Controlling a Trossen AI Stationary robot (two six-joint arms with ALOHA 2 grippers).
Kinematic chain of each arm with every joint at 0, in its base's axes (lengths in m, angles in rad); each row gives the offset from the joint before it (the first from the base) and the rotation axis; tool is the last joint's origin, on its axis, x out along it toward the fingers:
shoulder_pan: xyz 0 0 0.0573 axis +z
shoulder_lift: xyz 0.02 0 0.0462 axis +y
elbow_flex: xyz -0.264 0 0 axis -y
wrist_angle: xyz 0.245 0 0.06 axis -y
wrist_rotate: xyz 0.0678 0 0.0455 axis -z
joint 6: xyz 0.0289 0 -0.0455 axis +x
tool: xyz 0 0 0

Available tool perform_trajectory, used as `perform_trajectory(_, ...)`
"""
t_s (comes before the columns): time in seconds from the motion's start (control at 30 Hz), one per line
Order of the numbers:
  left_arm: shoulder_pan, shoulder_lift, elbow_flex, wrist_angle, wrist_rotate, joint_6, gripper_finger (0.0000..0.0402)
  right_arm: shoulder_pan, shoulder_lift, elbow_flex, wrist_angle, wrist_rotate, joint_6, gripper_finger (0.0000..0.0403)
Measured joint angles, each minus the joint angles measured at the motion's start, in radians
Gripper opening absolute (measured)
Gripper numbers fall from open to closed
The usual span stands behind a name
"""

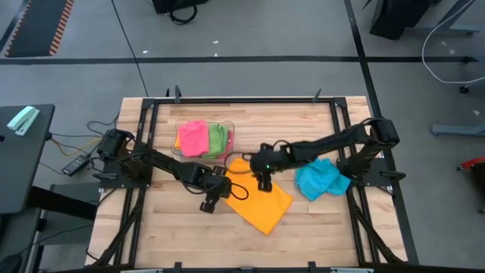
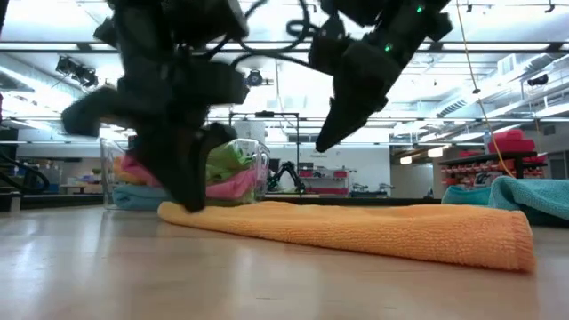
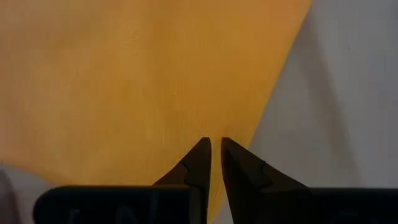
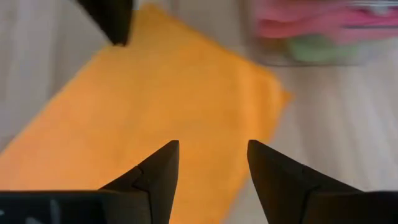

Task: Fold microfiber towels
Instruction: Fold the orange microfiber towel

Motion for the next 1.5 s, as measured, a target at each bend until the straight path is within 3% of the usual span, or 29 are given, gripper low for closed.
perform_trajectory(0.37,-0.034,0.0,0.063,0.013,0.002,-0.138,0.0046,0.305,0.013,-0.006,-0.046,0.01,-0.071,0.02)
perform_trajectory(0.6,-0.038,0.0,0.063,0.066,-0.001,-0.259,0.0038,0.486,0.013,-0.006,-0.254,0.231,-0.099,0.02)
perform_trajectory(0.8,-0.038,-0.001,0.063,0.149,-0.001,-0.279,0.0041,0.537,0.027,-0.006,-0.301,0.239,-0.06,0.0201)
perform_trajectory(1.03,-0.039,0.0,0.063,0.163,-0.001,-0.346,0.0044,0.585,0.131,0.007,-0.314,0.215,-0.088,0.0201)
perform_trajectory(1.5,-0.04,-0.001,0.063,0.256,-0.001,-0.502,0.0041,0.618,0.131,0.006,-0.242,0.295,-0.168,0.0201)
